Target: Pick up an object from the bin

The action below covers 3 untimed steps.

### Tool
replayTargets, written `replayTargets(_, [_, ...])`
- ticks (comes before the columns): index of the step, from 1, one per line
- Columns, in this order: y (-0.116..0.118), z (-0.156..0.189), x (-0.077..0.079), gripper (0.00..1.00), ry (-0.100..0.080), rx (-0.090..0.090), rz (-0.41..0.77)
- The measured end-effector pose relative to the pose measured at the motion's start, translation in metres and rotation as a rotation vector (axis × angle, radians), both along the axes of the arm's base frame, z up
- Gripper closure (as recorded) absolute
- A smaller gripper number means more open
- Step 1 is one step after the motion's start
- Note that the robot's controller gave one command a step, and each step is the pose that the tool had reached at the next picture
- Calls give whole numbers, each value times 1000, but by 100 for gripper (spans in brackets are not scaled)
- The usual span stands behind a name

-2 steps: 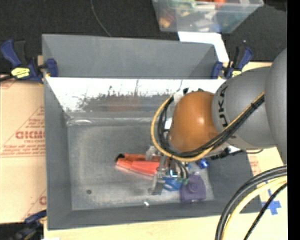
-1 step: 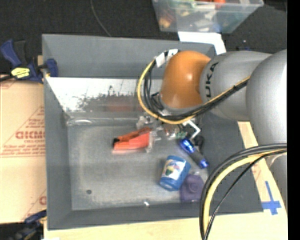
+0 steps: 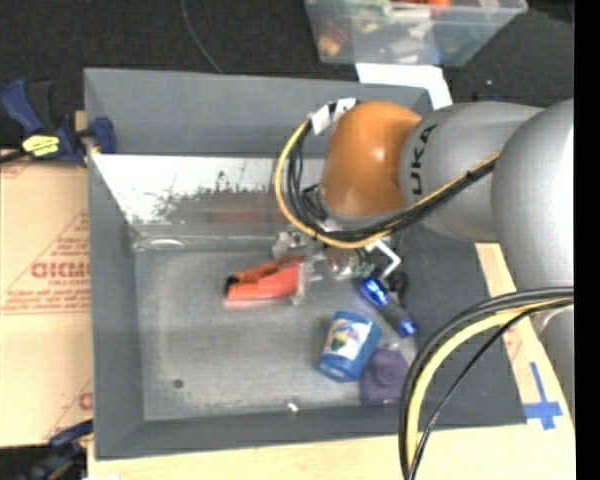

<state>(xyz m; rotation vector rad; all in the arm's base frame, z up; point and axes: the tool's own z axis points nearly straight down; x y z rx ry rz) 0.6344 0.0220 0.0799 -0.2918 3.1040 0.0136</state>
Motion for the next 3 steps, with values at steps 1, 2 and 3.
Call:
replayTargets(1, [6, 49, -2, 100, -9, -8, 315])
replayTargets(2, [11, 72, -10, 100, 2, -5, 260])
replayTargets(3, [-8, 66, -2, 100, -2, -4, 119])
